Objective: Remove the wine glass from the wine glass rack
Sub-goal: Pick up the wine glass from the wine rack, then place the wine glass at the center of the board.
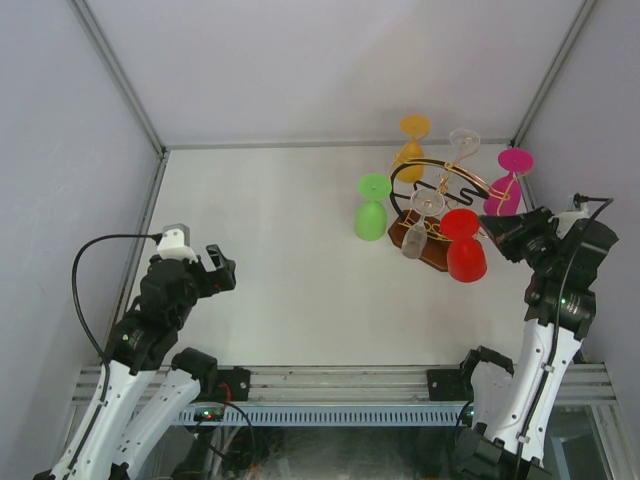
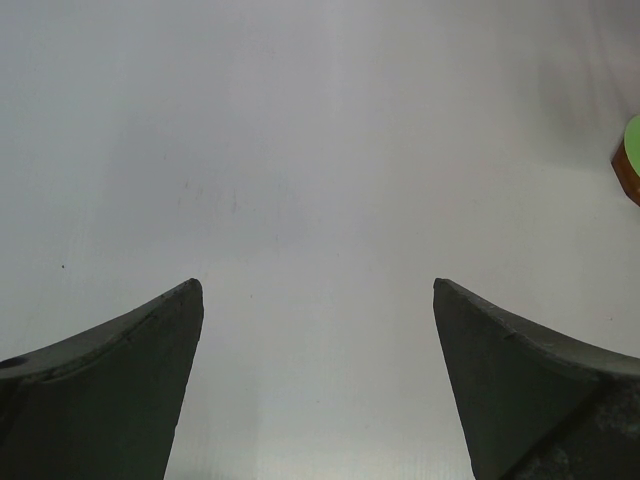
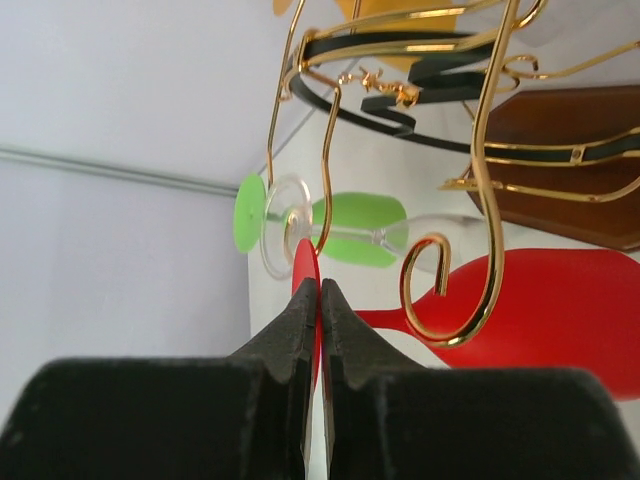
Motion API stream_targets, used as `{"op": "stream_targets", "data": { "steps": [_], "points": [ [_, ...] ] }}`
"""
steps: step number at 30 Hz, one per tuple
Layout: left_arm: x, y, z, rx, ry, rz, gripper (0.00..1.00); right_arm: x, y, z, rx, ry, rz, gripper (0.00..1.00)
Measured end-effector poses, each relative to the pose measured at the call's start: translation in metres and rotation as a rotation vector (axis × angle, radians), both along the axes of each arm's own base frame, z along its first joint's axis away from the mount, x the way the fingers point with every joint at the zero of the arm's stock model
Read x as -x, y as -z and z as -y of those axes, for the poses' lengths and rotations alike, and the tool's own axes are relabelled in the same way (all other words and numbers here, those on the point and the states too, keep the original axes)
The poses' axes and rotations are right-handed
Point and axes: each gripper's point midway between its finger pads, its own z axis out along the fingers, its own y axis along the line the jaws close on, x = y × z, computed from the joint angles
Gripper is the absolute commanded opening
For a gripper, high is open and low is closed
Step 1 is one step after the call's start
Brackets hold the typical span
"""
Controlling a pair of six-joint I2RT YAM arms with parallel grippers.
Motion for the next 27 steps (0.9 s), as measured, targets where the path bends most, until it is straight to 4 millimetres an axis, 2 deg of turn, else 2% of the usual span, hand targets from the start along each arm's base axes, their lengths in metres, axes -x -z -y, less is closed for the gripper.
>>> {"op": "stream_targets", "data": {
  "steps": [7, 14, 17, 22, 27],
  "points": [
    [0.0, 0.0, 0.002, 0.004, 0.009, -0.001, 1.0, 0.019, 0.002, -0.021, 0.018, -0.094, -0.008, 0.0],
    [0.003, -0.008, 0.023, 0.081, 0.104, 0.023, 0.99, 0.043, -0.002, -0.049, 0.041, -0.2, 0.011, 0.0],
    [0.006, -0.018, 0.044, 0.179, 0.187, 0.052, 0.98, 0.055, -0.001, -0.062, 0.044, -0.255, 0.011, 0.0],
    [0.012, -0.045, 0.1, 0.457, 0.399, 0.064, 0.97, 0.067, 0.002, -0.082, 0.044, -0.349, -0.006, 0.0],
    [0.02, -0.056, 0.141, 0.698, 0.532, 0.011, 0.97, 0.079, 0.003, -0.107, 0.042, -0.474, -0.007, 0.0]
  ]
}}
